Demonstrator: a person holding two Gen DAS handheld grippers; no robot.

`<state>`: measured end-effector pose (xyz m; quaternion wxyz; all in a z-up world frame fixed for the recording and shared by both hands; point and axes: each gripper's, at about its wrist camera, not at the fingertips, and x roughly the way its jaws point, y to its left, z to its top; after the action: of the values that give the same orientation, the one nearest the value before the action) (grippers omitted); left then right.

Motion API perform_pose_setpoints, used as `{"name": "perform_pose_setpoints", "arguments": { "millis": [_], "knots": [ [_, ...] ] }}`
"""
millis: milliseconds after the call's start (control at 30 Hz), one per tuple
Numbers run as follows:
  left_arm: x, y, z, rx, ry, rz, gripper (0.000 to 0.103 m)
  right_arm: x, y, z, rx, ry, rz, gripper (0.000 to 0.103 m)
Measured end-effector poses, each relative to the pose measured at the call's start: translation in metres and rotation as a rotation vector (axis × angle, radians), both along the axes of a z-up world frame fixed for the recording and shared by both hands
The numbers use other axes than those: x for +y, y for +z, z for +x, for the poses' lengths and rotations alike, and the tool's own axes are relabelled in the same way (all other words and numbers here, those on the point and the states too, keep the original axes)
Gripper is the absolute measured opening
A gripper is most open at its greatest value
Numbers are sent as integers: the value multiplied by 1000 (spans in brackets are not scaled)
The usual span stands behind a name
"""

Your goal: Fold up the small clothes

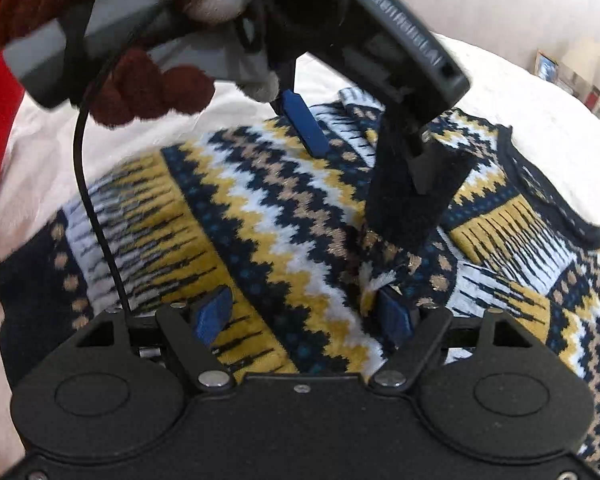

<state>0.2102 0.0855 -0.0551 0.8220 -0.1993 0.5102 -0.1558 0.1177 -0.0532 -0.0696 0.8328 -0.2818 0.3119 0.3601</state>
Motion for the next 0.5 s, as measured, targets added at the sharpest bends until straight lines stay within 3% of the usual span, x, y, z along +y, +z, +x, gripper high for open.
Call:
{"name": "perform_pose_setpoints", "arguments": {
  "millis": [67, 333, 500],
  "knots": [
    [7, 0, -4, -4, 22, -62, 101, 2, -1, -2, -6, 10, -24, 81],
    [16, 0, -16, -26, 37, -167, 101, 1, -1, 0, 14, 9, -27, 81],
    [16, -12, -20, 24, 27, -145, 100, -3, 2, 3, 21, -6, -2, 80]
  ]
}}
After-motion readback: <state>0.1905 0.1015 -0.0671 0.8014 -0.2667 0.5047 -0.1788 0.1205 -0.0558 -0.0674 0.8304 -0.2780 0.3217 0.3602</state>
